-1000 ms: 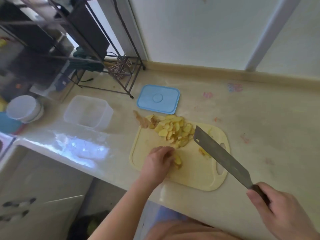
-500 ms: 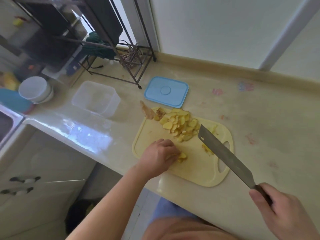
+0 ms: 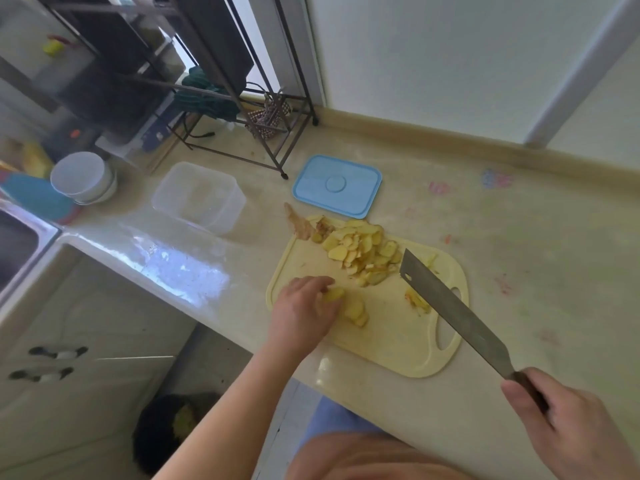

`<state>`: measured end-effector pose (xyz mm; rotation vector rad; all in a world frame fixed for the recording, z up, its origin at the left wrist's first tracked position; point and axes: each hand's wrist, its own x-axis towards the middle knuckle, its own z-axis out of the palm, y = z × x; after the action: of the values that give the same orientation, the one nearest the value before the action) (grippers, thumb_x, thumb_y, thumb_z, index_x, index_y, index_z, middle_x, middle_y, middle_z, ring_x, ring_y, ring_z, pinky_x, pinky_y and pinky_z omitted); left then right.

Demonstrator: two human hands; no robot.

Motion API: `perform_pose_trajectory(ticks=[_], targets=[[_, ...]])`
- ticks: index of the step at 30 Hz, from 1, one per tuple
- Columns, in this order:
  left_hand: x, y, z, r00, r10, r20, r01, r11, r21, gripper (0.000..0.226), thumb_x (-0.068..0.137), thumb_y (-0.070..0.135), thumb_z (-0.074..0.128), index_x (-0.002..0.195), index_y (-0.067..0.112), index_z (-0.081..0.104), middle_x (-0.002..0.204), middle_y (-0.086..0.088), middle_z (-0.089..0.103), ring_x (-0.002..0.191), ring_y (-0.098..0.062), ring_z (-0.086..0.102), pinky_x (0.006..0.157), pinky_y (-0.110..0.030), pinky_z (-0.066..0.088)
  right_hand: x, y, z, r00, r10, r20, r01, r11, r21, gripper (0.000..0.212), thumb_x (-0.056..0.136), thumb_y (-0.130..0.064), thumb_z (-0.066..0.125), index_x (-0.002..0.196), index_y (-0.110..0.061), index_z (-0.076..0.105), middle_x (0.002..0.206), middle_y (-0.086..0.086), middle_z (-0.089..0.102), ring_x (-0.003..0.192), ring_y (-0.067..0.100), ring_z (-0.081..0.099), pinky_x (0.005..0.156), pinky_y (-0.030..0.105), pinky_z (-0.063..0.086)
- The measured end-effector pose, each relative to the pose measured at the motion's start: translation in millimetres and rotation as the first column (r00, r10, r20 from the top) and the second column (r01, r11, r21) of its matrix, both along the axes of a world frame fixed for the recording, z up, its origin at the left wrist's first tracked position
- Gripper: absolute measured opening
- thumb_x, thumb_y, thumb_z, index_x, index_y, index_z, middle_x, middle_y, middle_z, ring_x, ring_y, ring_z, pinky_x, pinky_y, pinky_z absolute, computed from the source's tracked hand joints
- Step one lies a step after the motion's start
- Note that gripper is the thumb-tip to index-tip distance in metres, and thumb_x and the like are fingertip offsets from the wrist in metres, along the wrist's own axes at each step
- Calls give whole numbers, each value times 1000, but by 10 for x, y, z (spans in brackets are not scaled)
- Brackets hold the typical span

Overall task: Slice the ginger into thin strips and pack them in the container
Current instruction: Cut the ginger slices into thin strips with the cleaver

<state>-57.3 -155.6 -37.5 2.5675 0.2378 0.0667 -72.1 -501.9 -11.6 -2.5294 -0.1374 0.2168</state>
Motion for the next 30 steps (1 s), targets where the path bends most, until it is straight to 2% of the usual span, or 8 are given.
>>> perform_pose_trajectory(ticks=[2,7,10,16,23,25,27,30], targets=[[-56,50,4,983,159,-90,-158,987,14,37,88,35,71,122,21,66,99,8,64,98,-15,59,89,-33,50,3,-5,-4,1000,0,-5,0,1000,3,75,80,-85,21,64,-20,54,48,-6,43,50,14,46,49,25,39],[-132,-34,21,993,-36,-115,50,992,117,44,90,57,55,115,24,69,87,10,65,84,-15,60,78,-35,52,5,-7,-37,1000,23,-10,-23,1000,8,76,79,-86,21,63,-19,53,49,-2,45,45,12,41,48,26,38],[-57,-143,7,992,-103,-70,114,977,182,45,88,61,53,109,26,71,98,7,64,88,-18,55,75,-34,49,9,7,-23,999,29,-24,-29,1000,6,77,79,-86,20,64,-18,53,45,-4,41,45,12,43,47,25,37],[41,-369,-51,995,-50,-83,65,980,188,19,82,39,75,92,22,74,98,6,63,96,-22,47,79,-36,39,3,11,-21,999,29,-16,-29,1000,6,76,79,-86,20,64,-19,53,44,-4,40,44,10,42,47,24,37],[25,-313,-38,978,-208,30,198,957,211,21,89,22,57,100,16,73,74,5,70,70,-19,65,69,-32,53,-32,-11,-44,1000,29,-3,-29,999,19,76,80,-85,21,64,-19,55,51,1,48,48,14,45,46,26,38],[34,-265,5,990,-103,93,91,989,120,22,90,13,64,110,17,73,81,6,72,70,-16,67,71,-29,54,-32,-15,-47,999,31,-9,-31,999,22,74,80,-85,22,64,-20,53,51,1,47,47,14,44,46,26,38],[22,-194,77,993,99,64,-91,990,-109,26,92,10,68,116,19,72,90,11,70,72,-4,63,73,-18,52,-31,-18,-51,1000,30,-9,-30,999,17,73,80,-85,22,64,-21,53,51,0,47,47,15,44,47,26,38],[-59,-41,84,988,153,22,-139,943,-303,24,90,1,67,102,20,76,92,14,70,84,-2,62,75,-9,46,-30,-15,-59,1000,28,-14,-28,1000,15,70,80,-85,21,65,-24,52,51,-1,48,48,14,45,48,26,38]])
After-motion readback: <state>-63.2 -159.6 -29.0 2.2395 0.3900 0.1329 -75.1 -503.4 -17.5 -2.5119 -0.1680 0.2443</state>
